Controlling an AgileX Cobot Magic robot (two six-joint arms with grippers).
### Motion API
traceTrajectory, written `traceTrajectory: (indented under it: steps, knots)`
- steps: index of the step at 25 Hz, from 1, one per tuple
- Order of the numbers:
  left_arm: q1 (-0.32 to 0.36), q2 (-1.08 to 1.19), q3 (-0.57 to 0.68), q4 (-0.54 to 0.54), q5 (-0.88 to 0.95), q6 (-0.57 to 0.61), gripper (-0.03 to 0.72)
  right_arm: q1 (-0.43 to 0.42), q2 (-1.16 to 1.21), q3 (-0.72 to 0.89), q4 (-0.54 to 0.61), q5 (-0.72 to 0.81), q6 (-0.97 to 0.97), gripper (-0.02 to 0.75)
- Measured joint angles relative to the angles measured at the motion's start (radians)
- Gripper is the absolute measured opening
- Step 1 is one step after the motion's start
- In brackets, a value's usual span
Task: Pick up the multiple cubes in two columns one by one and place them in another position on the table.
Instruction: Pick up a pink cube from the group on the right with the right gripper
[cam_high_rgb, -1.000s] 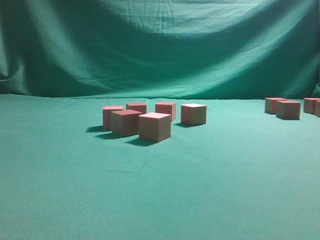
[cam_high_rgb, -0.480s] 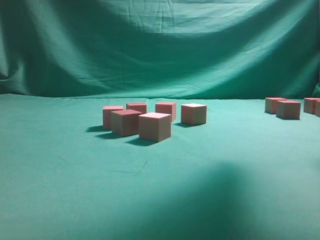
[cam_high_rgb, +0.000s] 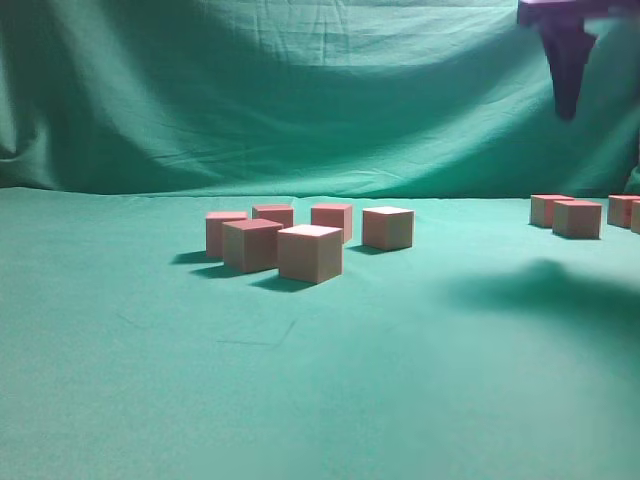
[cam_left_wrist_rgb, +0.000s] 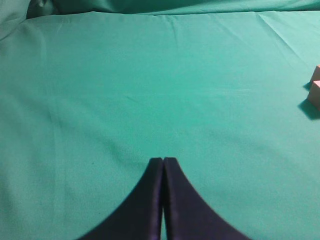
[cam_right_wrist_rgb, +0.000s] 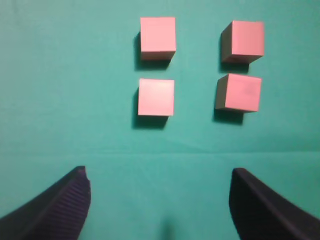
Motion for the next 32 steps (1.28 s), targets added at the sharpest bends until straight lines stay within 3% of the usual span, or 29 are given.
traceTrajectory:
  steps: [14,28,32]
  knots:
    - [0.000,0.000,0.000,0.000,0.000,0.000,0.000,-0.053,0.234,-0.097,0.067,-0.146,-0.070,0.522]
    - [0.000,0.000,0.000,0.000,0.000,0.000,0.000,-0.053,0.321,-0.153,0.084,-0.125,-0.102,0.522]
    - [0.000,0.000,0.000,0.000,0.000,0.000,0.000,-0.053,0.325,-0.154,0.084,-0.094,-0.102,0.271]
